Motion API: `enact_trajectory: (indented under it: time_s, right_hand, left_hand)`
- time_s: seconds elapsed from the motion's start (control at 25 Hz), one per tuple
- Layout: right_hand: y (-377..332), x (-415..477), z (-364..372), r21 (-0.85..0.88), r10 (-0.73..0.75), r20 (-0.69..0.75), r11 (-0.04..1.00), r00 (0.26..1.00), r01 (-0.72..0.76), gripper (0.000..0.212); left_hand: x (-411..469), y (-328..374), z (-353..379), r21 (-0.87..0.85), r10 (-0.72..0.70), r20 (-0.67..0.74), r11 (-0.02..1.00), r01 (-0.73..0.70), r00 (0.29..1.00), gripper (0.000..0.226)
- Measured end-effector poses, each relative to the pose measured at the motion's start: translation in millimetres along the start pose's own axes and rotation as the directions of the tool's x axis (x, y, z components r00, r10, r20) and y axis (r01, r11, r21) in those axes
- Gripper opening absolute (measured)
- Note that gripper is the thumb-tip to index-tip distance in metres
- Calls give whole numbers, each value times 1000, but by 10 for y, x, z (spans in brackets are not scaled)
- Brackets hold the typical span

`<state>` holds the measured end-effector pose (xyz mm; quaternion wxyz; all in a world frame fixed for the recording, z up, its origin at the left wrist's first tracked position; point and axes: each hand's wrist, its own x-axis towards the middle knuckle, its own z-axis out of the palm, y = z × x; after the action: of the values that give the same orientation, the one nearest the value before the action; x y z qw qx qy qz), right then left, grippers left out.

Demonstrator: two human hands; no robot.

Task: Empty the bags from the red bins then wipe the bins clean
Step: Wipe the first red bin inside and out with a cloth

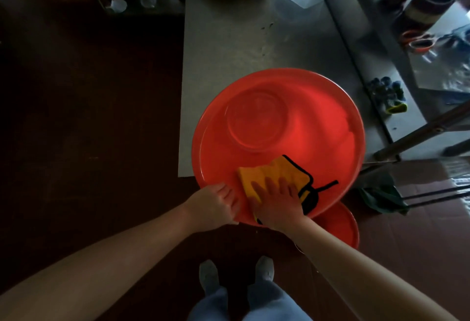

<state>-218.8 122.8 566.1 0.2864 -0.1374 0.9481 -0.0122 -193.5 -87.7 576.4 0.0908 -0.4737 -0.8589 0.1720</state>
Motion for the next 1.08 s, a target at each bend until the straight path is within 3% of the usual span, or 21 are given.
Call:
enact_trajectory:
  time_s: [0.04, 0.2, 0.44, 0.72, 0.88, 1.0, 1.08]
  right_hand:
    - [11, 140, 39, 7, 6, -35, 1000, 999, -6, 82]
    - [73, 913, 67, -27, 24, 60, 999, 998, -22, 63]
    - [100, 1476, -16, -77, 25, 147, 997, 989, -13, 66]
    - [105, 665, -156, -88, -27, 122, 995, 992, 38, 64]
    - [124, 4, -62, -119, -50, 69, 991, 996, 58, 91]
    - [168, -252, 15, -120, -79, 104, 989, 991, 92, 72]
    - [207, -375, -32, -149, -138, 125, 977, 983, 156, 84]
  left_hand:
    - [-5, 12, 21, 9, 3, -5, 1000, -3, 1000, 57]
    - [-6, 84, 85, 27, -24, -62, 999, 26, 998, 53]
    - [37, 39, 33, 32, -69, -57, 997, 71, 996, 56]
    - [3, -101, -49, -7, 5, 104, 1000, -5, 995, 59]
    - [-23, -153, -109, -26, 66, 243, 998, -62, 968, 58]
    - [-38, -243, -150, -7, 88, 302, 996, -90, 949, 58]
    - [-56, -310, -190, -6, 94, 309, 995, -97, 946, 56]
